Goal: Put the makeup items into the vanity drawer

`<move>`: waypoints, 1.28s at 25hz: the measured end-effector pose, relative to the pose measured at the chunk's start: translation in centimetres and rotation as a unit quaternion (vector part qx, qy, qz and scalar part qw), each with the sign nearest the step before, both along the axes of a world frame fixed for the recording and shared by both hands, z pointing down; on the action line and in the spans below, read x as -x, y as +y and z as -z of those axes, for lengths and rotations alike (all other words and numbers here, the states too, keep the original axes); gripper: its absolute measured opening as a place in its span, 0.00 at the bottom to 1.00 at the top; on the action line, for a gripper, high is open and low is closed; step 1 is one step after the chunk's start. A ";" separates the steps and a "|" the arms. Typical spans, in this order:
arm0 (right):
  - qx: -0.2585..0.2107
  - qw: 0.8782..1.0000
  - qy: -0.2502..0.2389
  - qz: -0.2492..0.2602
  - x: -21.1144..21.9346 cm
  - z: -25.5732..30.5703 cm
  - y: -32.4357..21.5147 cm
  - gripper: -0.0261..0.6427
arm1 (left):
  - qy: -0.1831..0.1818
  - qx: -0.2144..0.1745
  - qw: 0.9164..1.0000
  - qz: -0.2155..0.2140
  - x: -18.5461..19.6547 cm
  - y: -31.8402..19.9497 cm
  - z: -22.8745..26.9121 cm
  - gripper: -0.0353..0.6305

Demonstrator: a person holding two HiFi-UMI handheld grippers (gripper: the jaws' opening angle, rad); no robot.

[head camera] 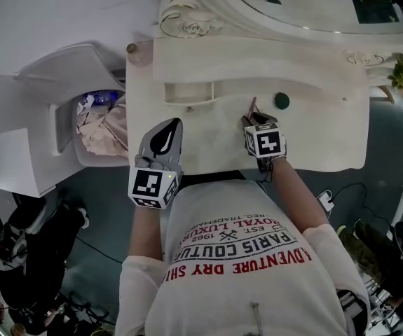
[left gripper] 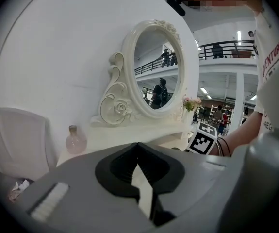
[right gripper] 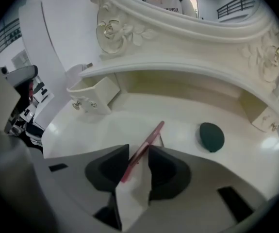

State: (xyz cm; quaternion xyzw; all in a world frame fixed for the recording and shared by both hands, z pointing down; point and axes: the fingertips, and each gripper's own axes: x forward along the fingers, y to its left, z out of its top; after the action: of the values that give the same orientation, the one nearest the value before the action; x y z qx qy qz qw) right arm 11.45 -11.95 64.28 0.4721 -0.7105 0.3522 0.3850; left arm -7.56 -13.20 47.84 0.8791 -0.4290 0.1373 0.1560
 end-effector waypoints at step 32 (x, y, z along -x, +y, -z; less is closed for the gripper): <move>-0.082 0.955 0.015 0.284 16.3 10.7 -6.3 0.11 | 0.009 -0.048 0.998 0.051 11.0 -0.8 5.4 0.07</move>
State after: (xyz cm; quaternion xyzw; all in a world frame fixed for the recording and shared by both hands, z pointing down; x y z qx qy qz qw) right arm -4.84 -18.25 53.58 0.2862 -0.8359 0.1614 0.4398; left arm -18.52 -14.02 42.48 0.8637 -0.4780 0.1002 0.1246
